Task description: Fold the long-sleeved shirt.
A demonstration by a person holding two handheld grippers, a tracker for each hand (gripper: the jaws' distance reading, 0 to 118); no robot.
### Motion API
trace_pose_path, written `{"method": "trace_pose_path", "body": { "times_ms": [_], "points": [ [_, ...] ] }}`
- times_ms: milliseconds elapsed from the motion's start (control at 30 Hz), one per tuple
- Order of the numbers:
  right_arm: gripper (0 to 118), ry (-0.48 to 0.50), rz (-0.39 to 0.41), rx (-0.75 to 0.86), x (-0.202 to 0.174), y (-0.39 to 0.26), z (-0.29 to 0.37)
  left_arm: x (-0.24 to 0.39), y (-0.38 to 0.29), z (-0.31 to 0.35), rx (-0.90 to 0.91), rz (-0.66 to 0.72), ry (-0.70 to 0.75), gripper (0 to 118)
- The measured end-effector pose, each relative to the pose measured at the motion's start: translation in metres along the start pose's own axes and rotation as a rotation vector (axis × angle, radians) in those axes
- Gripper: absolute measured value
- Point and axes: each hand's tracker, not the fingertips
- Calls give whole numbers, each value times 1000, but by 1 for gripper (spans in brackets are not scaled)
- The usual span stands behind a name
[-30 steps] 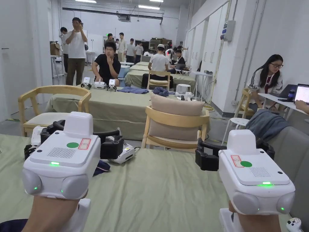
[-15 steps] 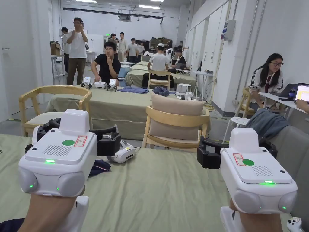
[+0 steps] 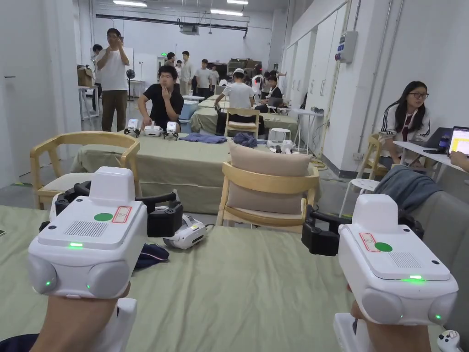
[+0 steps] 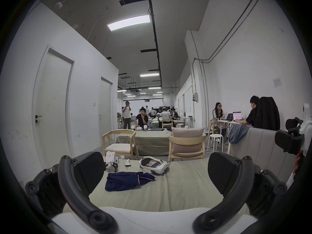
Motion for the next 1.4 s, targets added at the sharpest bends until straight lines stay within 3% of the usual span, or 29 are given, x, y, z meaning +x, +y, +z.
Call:
{"method": "trace_pose_path", "body": {
  "times_ms": [900, 967, 1000, 1033, 1067, 1100, 1133, 1167, 1200, 1400],
  "points": [
    [118, 4, 44, 16, -6, -1, 7, 3, -4, 4, 4, -2, -6, 111],
    [118, -9, 48, 25, -5, -2, 8, 3, -4, 6, 4, 5, -15, 103],
    [116, -11, 49, 33, -6, -2, 9, 2, -4, 7, 4, 5, -28, 90],
    [108, -9, 53, 43, -6, -3, 11, 2, -4, 7, 4, 4, -34, 71],
    [80, -3, 61, 53, -7, -3, 12, 3, -4, 7, 3, 3, -39, 37],
    [47, 0, 73, 52, -9, -3, 13, 2, -5, 7, 1, 5, -33, 22],
    [14, -5, 80, 48, -10, -3, 12, 1, -6, 6, -3, 16, -33, 19],
    [3, -14, 81, 46, -11, -3, 12, -2, -7, 8, 2, 46, -57, 8],
    [0, -10, 67, 50, -13, -3, 14, -4, -7, 9, 4, 61, -76, 3],
    [0, 41, 78, 29, -36, -7, 19, -13, -18, 19, -13, 23, -27, 3]
  ]
}}
